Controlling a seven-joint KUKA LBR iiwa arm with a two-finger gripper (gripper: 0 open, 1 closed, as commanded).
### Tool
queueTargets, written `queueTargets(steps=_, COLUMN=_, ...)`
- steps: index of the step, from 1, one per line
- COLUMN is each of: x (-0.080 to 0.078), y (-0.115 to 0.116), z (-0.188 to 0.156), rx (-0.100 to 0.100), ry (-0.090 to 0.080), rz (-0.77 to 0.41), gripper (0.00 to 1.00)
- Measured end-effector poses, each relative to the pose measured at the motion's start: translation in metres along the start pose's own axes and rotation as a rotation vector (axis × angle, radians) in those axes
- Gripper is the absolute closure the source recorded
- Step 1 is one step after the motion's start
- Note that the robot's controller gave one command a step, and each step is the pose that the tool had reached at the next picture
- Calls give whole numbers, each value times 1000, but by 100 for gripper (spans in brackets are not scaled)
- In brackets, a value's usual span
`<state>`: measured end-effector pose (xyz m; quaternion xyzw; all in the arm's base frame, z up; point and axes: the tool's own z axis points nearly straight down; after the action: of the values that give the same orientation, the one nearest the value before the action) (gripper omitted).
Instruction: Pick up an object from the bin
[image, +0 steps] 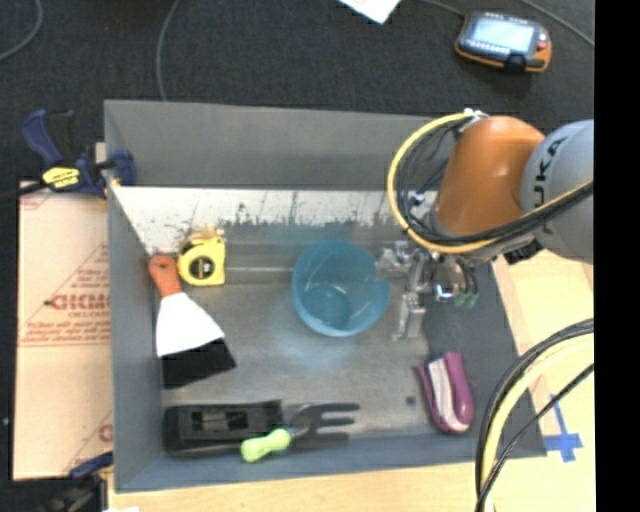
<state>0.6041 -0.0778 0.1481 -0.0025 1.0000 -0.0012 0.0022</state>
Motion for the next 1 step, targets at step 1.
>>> queueTargets(steps=1, x=0, y=0, z=0, rx=0, ry=0, rz=0, gripper=0)
